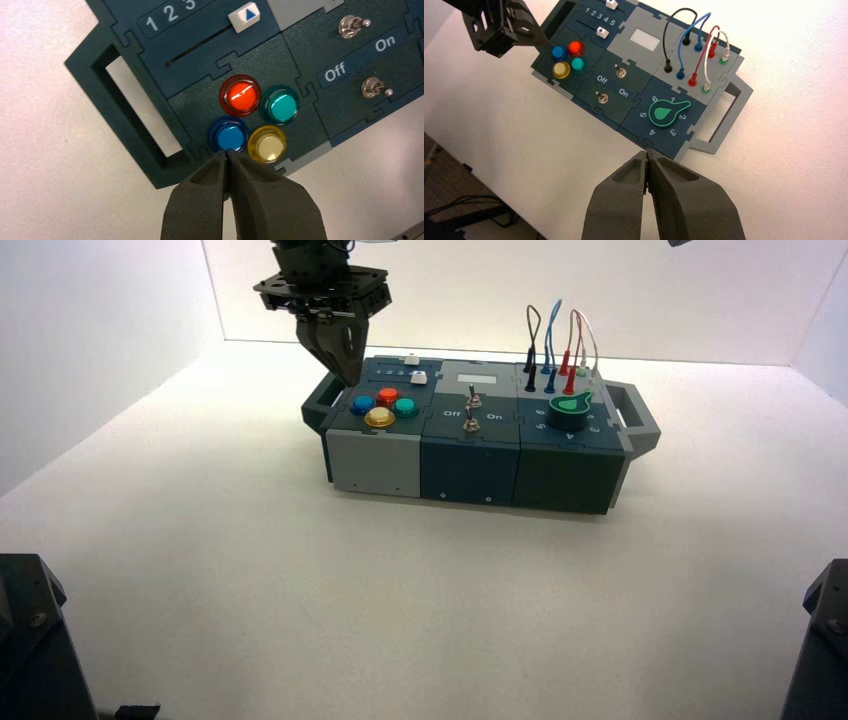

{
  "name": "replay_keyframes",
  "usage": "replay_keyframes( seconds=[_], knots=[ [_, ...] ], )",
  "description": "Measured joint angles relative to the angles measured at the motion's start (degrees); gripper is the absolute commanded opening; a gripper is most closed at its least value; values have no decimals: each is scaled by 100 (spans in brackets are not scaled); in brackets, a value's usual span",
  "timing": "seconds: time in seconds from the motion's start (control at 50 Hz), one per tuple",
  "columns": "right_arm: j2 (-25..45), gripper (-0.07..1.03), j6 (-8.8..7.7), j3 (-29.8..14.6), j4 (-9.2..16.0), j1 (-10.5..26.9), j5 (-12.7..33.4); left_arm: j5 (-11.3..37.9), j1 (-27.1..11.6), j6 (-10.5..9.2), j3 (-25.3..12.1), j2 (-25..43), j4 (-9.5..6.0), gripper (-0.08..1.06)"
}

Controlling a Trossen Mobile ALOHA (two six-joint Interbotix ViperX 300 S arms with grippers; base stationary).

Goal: Push the blue button with the left gripper.

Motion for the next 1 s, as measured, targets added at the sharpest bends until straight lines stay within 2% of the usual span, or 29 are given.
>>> replay_keyframes(
  seconds=[0.18,1.0],
  knots=[
    [9,-2,0,0,-9,-9,0,0,0,0,-35,79,-79,-3],
    [18,-2,0,0,-9,-9,-53,18,-18,0,-176,457,-97,-3]
  ],
)
